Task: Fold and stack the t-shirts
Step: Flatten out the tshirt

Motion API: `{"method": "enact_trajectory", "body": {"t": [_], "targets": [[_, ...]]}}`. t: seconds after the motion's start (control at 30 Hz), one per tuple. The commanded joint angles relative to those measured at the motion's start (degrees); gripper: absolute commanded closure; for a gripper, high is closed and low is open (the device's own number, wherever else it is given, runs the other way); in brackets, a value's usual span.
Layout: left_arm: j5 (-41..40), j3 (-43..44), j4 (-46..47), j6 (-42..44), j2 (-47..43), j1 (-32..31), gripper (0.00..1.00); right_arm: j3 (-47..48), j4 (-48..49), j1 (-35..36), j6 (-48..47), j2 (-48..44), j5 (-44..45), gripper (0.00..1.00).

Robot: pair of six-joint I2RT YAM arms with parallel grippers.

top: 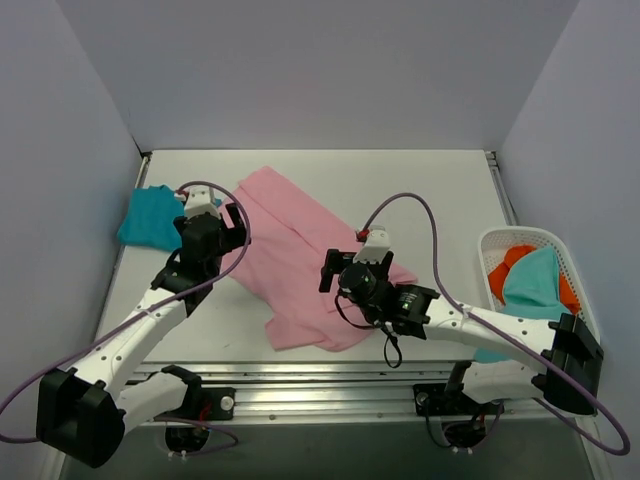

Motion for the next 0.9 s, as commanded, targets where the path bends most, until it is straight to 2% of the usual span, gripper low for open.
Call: {"method": "enact_trajectory", "body": {"t": [0.0,0.07,0.17,0.2,0.23,0.3,0.37,0.43,0.5,0.7,0.87], "targets": [[-3.0,2.7,-3.4,-0.6,-2.1,-0.2,0.06,4.6,-5.9,1.3,4.4,-0.3,6.5,0.07],[-4.9,4.0,-6.4,-1.1,-2.8,-0.2,0.06,6.6,-9.6,2.3,5.8,0.4,4.0,0.07],[-7.3,4.2,-8.2,-1.7,-3.5,-0.2,0.06,5.7,-7.7,6.6,11.3,0.8,-1.7,0.07],[-7.4,3.9,-8.1,-1.8,-3.9,-0.2,0.06,2.7,-5.1,8.0,12.8,0.9,-7.0,0.08],[-7.5,3.0,-8.0,-1.9,-4.4,-0.2,0.06,0.7,2.9,11.0,14.8,1.4,-10.0,0.08],[-7.4,2.1,-7.8,-2.3,-5.2,-0.2,0.06,-2.5,8.9,14.3,16.8,5.1,-16.0,0.09],[-7.4,1.2,-7.8,-2.5,-5.8,-0.2,0.06,-0.9,6.5,19.8,19.0,8.9,-15.4,0.09],[-7.4,0.6,-7.7,-2.8,-6.6,-0.2,0.06,2.4,1.1,24.1,21.1,14.1,-9.8,0.07],[-7.0,0.6,-7.6,-2.9,-7.0,-0.2,0.06,3.7,-0.3,28.4,22.6,19.1,-7.8,0.06],[-6.9,0.9,-8.7,-3.0,-7.7,-0.3,0.06,4.3,7.8,29.8,26.1,30.2,-13.1,0.07],[-7.3,0.5,-9.0,-3.0,-9.6,-0.3,0.06,5.6,6.1,29.6,27.2,32.2,-10.7,0.07]]}}
